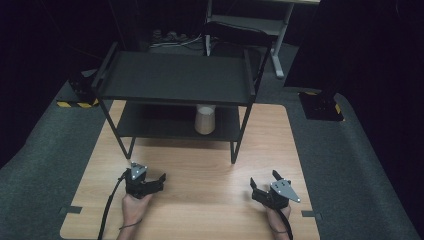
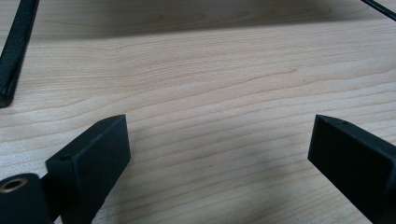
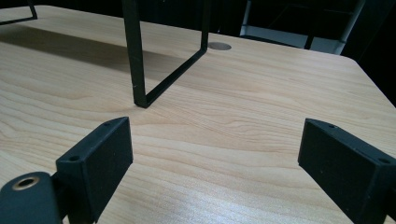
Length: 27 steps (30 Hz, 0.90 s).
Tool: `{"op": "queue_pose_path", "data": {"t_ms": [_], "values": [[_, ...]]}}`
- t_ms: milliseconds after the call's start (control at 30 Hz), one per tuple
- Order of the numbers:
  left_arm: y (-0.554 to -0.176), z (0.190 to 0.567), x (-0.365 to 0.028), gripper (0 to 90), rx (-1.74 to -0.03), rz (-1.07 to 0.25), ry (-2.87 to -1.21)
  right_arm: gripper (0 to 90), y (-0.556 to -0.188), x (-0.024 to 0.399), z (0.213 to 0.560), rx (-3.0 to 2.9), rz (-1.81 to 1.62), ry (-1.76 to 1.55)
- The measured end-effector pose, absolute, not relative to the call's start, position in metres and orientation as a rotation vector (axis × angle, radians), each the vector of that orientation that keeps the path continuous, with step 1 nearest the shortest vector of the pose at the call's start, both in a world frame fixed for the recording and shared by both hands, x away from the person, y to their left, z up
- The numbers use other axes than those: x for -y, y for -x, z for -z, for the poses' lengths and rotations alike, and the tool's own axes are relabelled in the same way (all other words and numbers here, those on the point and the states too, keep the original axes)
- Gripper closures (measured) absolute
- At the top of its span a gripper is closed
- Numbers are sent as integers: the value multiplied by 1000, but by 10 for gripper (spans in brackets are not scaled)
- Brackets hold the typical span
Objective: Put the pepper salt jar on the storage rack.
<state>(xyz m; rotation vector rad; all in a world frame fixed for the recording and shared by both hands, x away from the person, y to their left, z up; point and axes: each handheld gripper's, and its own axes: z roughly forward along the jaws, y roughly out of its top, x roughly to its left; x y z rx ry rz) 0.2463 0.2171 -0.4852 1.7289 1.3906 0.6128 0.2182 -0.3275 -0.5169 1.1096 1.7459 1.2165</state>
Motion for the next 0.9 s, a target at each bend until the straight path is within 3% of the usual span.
{"op": "queue_pose_path", "data": {"t_ms": [900], "values": [[-246,485,-217,58,-1391,-613,-1726,96,-217,328,516,-1742,-1217,-1124]]}}
